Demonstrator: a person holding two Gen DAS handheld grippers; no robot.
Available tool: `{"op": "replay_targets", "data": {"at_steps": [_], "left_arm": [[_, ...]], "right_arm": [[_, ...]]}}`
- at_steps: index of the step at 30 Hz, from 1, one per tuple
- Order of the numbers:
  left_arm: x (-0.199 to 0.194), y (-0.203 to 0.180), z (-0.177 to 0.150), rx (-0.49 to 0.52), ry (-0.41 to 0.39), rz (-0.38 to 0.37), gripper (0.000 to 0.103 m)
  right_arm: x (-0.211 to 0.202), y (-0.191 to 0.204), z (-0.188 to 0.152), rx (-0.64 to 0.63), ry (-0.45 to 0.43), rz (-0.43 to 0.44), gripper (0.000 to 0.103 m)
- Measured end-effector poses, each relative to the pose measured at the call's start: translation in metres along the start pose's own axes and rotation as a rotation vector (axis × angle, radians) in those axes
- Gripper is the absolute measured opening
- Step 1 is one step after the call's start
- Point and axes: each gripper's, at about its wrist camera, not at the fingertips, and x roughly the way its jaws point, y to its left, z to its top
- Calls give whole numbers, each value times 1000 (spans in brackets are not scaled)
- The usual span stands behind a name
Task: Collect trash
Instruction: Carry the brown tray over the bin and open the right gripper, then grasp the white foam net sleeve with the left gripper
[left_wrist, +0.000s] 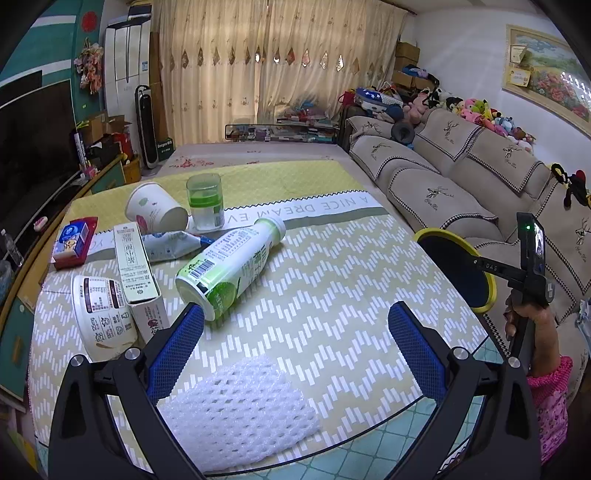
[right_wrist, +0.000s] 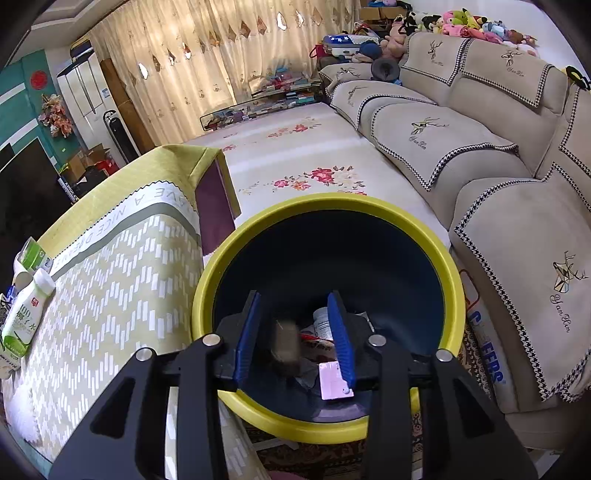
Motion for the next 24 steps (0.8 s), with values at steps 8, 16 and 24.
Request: {"op": "replay_targets", "data": {"at_steps": [8, 16, 24], "left_arm": [[6, 9, -19, 30, 46, 36, 98], [13, 18, -61, 136, 154, 120, 98], [28, 25, -78, 181, 197, 144, 98]], "right_arm": [[-6, 8, 1, -13, -12, 11, 39], [-10, 21, 1, -39, -20, 35, 40], [-9, 32, 1, -61, -15, 50, 41]]}}
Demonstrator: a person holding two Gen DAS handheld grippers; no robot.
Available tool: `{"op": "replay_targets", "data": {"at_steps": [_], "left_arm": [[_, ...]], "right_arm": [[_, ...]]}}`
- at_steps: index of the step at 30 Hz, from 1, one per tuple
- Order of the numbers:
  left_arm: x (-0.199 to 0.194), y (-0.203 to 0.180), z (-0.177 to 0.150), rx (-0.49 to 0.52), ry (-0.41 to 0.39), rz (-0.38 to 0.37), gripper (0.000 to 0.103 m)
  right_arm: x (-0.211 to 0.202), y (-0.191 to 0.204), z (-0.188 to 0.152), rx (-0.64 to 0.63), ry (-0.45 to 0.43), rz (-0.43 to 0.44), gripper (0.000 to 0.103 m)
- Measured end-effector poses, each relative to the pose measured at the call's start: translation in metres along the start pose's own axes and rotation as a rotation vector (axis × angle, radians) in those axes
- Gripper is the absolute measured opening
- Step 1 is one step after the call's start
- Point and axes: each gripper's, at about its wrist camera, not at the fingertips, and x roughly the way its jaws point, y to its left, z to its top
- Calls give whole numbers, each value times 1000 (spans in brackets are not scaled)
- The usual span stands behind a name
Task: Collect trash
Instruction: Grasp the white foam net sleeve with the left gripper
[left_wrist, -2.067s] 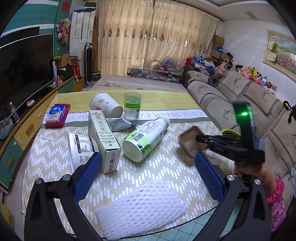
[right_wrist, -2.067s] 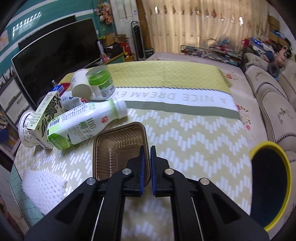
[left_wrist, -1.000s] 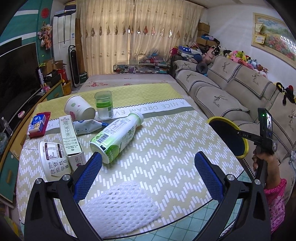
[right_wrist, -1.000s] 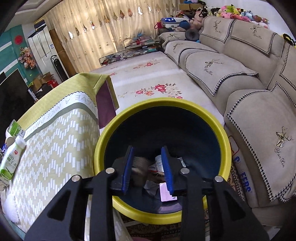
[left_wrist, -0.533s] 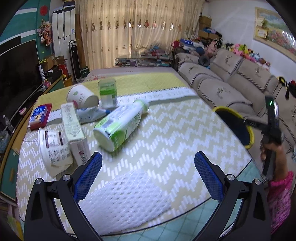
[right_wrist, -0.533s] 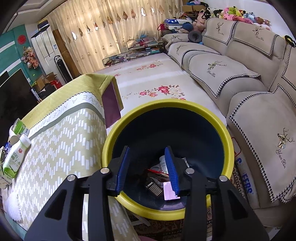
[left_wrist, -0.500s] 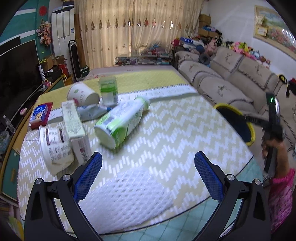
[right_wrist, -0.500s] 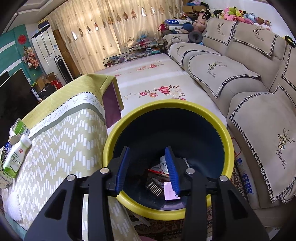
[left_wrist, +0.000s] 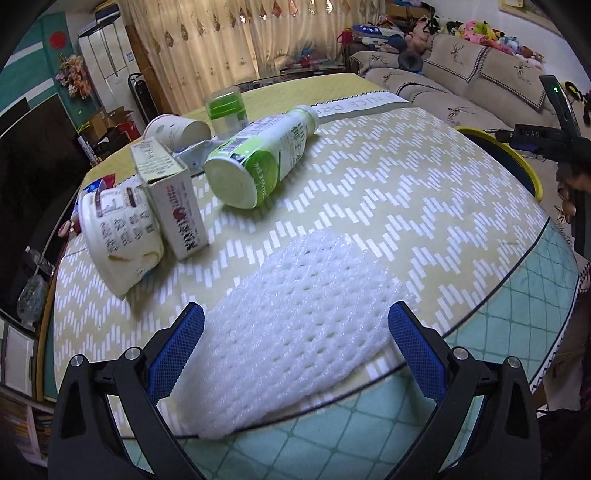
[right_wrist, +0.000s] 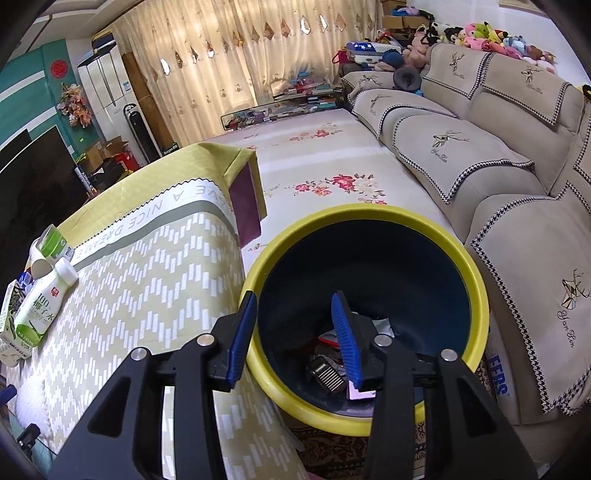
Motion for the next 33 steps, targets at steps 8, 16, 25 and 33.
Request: {"op": "replay_targets", "data": {"at_steps": [8, 16, 25, 33], "left_arm": [[26, 3, 34, 1, -18, -89, 98], [26, 6, 32, 68, 41, -219, 98], [35, -3, 24, 176, 88, -241, 99], [28, 8, 24, 129, 55, -246, 62]], "right_arm": [[-1, 3, -1, -4, 0, 6, 41], [4, -6, -2, 12, 10, 12, 42], [4, -2, -5, 3, 14, 34, 43], [-3, -1, -5, 5, 1, 44, 44]]}}
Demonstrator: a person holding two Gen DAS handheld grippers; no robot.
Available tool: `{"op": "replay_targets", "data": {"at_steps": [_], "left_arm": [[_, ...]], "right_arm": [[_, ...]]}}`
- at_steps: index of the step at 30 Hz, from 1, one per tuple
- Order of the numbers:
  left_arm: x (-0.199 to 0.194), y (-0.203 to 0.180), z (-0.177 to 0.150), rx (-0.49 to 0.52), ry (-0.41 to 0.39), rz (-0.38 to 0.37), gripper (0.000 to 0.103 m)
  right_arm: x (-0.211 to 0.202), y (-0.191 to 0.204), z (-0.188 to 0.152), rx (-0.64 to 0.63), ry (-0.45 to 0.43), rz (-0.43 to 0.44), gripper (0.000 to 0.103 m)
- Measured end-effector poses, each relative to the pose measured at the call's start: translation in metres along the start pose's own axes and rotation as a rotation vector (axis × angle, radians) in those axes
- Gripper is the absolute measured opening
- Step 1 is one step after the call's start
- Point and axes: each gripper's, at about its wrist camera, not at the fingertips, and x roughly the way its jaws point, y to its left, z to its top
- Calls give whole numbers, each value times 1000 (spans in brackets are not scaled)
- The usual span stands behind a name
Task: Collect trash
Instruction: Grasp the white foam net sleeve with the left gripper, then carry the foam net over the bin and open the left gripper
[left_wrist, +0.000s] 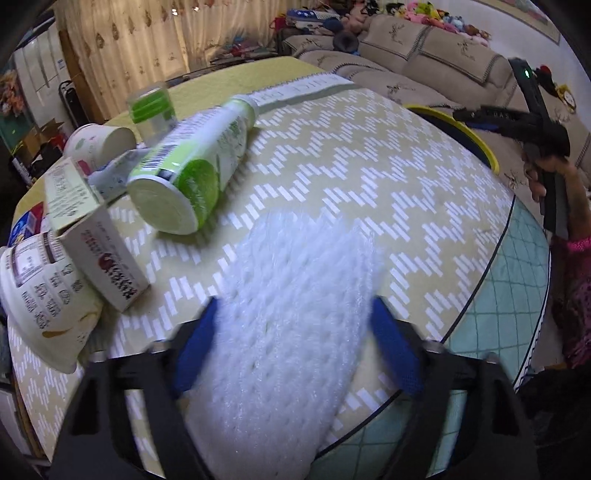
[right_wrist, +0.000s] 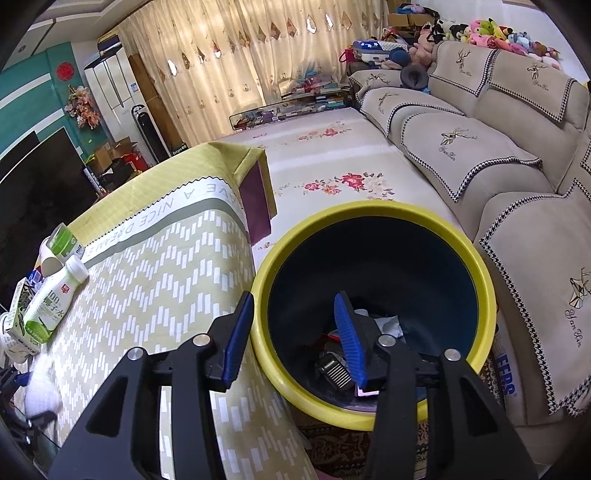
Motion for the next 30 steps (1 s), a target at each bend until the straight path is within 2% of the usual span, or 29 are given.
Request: {"op": "replay_targets", "data": {"at_steps": [1, 3, 4, 10, 15, 17, 21, 30], "left_arm": [[-3, 3, 0, -24, -6, -8, 49], [-5, 9, 1, -66, -9, -36, 34], [-7, 10, 1, -88, -13, -54, 30], [-24, -3, 13, -85, -66, -76, 28], [-29, -28, 46, -29, -109, -107, 28], [-25, -41, 65, -3, -120, -118, 28], [-10, -66, 103, 36, -117, -163, 28], [36, -145, 193, 147, -103, -255, 28]], "right_arm": [[0, 0, 0, 0, 0, 4, 44], [0, 1, -1, -1, 2, 9, 44], [0, 2, -2, -1, 3, 11, 44], [-12, -2, -3, -2, -10, 19, 44], [-38, -16, -8, 12, -62, -8, 49], [-48, -25, -11, 25, -83, -22, 50], [-68, -45, -19, 32, -114, -65, 58], [-90, -96, -34, 119, -150, -128, 64]]}}
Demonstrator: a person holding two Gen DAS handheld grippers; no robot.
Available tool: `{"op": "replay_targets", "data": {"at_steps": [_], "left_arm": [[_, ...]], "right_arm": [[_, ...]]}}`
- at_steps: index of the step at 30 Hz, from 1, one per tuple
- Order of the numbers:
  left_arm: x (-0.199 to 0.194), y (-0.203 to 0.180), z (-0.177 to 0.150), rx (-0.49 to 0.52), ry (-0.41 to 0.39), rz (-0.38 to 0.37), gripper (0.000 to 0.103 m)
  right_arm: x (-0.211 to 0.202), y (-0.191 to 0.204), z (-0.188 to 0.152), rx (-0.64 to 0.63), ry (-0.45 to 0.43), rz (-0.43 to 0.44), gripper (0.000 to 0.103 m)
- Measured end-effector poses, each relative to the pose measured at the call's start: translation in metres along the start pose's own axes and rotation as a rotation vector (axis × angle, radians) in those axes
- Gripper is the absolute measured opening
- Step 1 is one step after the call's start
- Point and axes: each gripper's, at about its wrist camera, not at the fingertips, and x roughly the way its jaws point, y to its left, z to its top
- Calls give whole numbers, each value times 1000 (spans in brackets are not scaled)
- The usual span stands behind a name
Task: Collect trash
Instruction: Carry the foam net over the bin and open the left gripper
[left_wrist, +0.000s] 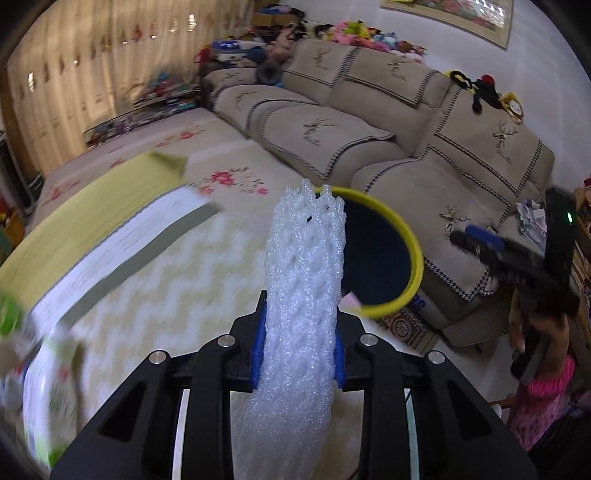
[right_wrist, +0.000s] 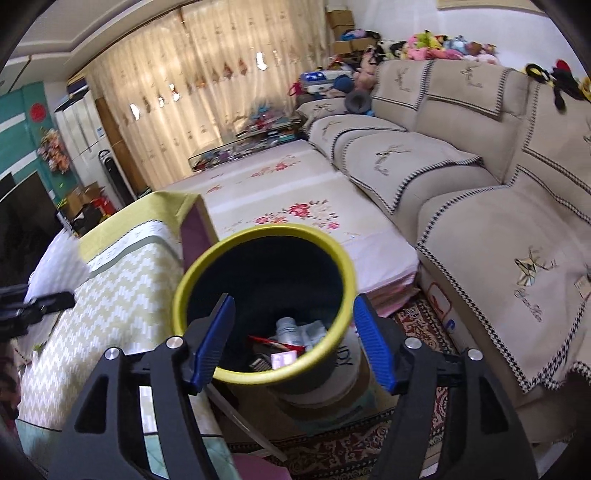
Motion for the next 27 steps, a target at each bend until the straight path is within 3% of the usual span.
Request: {"op": "replay_targets", "data": {"at_steps": [5, 11, 13, 16, 20, 27], "left_arm": [[51, -26, 49, 12, 37, -57, 30], [124, -56, 87, 10, 105, -94, 47], [144, -65, 93, 8, 120, -83, 63], [162, -70, 101, -10, 128, -79, 78], [166, -69, 108, -25, 121, -73, 84], [115, -48, 93, -41, 37, -45, 89]], "right_arm": [[-3, -19, -4, 32, 1, -16, 64], [-6, -40, -10, 62, 6, -44, 65], [-7, -49, -12, 75, 11, -56, 66], [-6, -56, -14, 91, 18, -65, 66], [-3, -53, -15, 90, 25, -60, 66], [0, -35, -15, 56, 37, -36, 66]]}}
